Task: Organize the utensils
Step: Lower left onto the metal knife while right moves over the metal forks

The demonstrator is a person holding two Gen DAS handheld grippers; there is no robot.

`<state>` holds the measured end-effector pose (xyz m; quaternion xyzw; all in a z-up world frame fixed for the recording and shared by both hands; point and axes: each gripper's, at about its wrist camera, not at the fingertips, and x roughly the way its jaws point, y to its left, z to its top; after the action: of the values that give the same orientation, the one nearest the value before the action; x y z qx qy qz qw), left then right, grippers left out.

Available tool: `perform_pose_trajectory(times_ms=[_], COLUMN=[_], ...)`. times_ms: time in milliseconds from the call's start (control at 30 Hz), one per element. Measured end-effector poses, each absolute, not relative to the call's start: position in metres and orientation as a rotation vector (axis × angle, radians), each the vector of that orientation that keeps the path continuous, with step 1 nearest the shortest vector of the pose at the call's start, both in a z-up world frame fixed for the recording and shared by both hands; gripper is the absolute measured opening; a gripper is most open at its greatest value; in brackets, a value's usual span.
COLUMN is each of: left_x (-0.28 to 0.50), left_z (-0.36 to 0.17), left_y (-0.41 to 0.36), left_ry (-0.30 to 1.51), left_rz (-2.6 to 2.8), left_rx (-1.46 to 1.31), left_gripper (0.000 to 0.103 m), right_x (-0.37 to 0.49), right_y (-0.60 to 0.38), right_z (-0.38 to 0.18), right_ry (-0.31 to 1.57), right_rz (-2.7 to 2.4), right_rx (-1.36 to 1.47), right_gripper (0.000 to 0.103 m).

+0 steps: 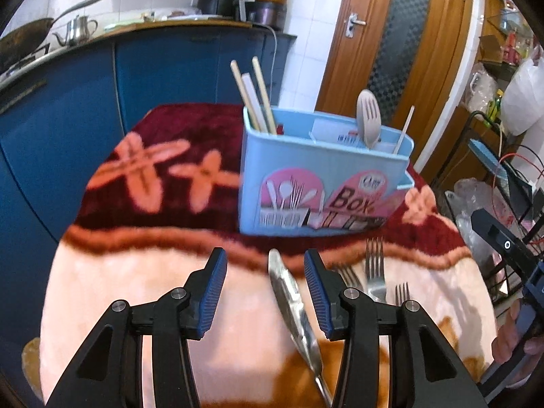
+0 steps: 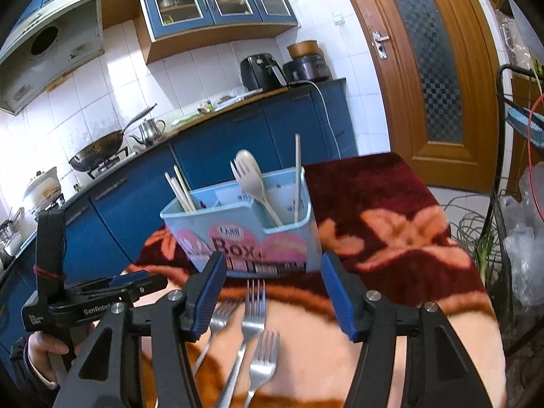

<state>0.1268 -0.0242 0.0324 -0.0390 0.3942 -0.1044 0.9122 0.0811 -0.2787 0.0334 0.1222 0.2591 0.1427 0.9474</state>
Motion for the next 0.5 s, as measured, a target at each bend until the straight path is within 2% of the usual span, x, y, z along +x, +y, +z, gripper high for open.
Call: perform_pose_trajectory(times_ms=[500], left_x=[0.119], left_z=[0.006], left_y=[-0.030], left_ry=[0.912], left_rz=[-0.250], left_rx=[-0.072], left_gripper=[0.049], right_x=[0.069], right_y=[-0.285], right_z=[0.001], right_ry=[0.624], right_rz=[0.236], right_rx=[0.272], right_gripper=[0.063])
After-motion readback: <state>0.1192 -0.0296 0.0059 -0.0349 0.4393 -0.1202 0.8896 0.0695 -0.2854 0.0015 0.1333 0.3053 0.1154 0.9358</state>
